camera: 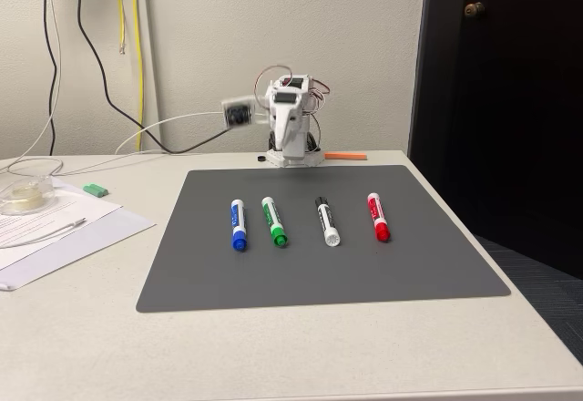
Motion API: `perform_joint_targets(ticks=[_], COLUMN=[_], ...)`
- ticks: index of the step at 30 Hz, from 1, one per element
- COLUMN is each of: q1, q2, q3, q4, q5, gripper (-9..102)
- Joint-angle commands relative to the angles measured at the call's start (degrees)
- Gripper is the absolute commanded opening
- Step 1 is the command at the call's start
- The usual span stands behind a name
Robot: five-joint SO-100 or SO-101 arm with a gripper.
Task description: Pick up the black marker.
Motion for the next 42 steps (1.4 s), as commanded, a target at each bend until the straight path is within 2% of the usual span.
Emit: perform_joint_targets(ticks=[1,4,9,11,14,20,24,28,30,32,36,42], q1=[-1.1,-1.8,-7.0,-9.8,-13.5,-18.3,-20.7,-21.4,-20.9,-20.1,-18.7,-17.7], q2=[-6.1,-22.9,-47.4,-52.9,-57.1,-61.1,-61.8,-63.3,-63.3,-63.2,-63.5,-67.4], q3=[-5.3,-21.7,-56.9,-65.9,-72.2,-71.6,-66.8,-61.6,-57.6,-52.2,-40.0,-39.6], q4=[-2.7,2.6,21.5,27.5,32.0,40.4,39.4,37.6,34.4,29.1,12.8,11.6], q5=[-2.5,-7.5,-23.7,-26.0,-32.1,-53.4,-61.3,-69.6,-72.8,-75.1,-77.2,-78.0], gripper=[1,1,1,7,15,49,52,61,61,67,68,68])
